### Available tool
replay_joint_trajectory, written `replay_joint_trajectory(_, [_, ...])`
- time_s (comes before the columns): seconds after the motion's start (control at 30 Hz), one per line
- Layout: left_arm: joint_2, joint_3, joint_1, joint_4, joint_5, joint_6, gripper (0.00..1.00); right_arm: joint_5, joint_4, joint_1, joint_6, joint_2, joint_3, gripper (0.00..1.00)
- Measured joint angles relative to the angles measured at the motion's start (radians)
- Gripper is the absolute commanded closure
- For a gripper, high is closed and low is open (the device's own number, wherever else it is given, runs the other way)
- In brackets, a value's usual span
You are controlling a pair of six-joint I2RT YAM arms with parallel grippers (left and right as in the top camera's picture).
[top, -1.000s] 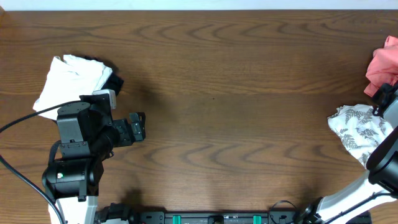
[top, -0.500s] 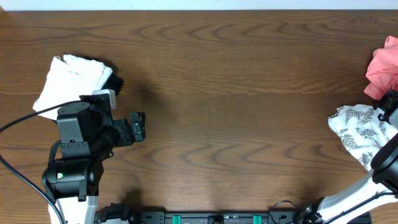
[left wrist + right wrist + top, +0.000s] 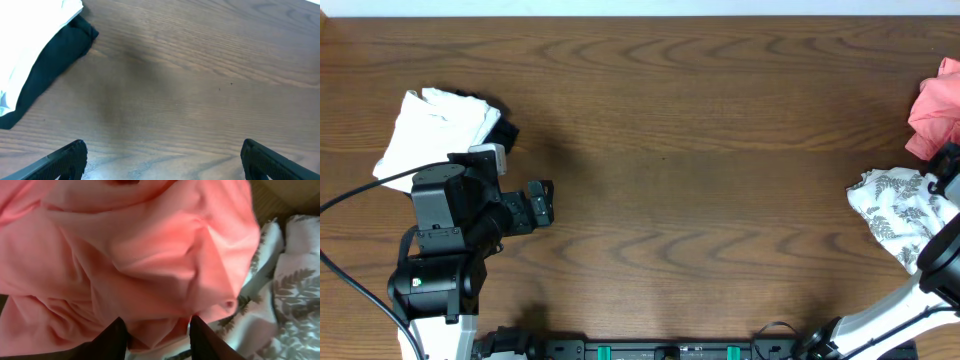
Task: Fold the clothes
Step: 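Grasp the pink shirt with the right gripper and lift it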
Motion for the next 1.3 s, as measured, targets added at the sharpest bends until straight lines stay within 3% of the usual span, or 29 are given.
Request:
replay_joint_trajectory(0.07, [0.000,0.000,0.000,0.000,0.000,-0.007,0.02,-0.006,0.000,0.000,-0.002,0.018,0.000,0.72])
replay_joint_trajectory(0.13, [0.000,0.000,0.000,0.003,0.000,-0.008,0.02,-0.011,0.001,0.000,-0.004,0.035,0.000,0.90])
replay_joint_trajectory(0.2, [0.000,0.000,0.000,0.005,0.000,-0.011,0.02,-0.012,0.002,0.000,-0.003,0.043,0.000,0.99])
replay_joint_trajectory(0.5, [0.000,0.000,0.000,0.006,0.000,-0.012,0.02,-0.021,-0.016,0.010,0.000,-0.003,-0.001,0.99])
replay_joint_trajectory(0.73, [0.000,0.000,0.000,0.009,0.000,-0.012,0.02,-0.029,-0.064,0.089,0.000,-0.310,0.014,0.99])
replay_joint_trajectory(0.97, [0.000,0.000,0.000,0.023,0.000,-0.012,0.02,-0.058,-0.259,0.187,-0.002,-0.610,0.097,0.99])
replay_joint_trajectory(1.3, [0.000,0.000,0.000,0.029,0.000,-0.012,0.02,-0.240,-0.423,0.274,-0.014,-0.685,0.100,0.99])
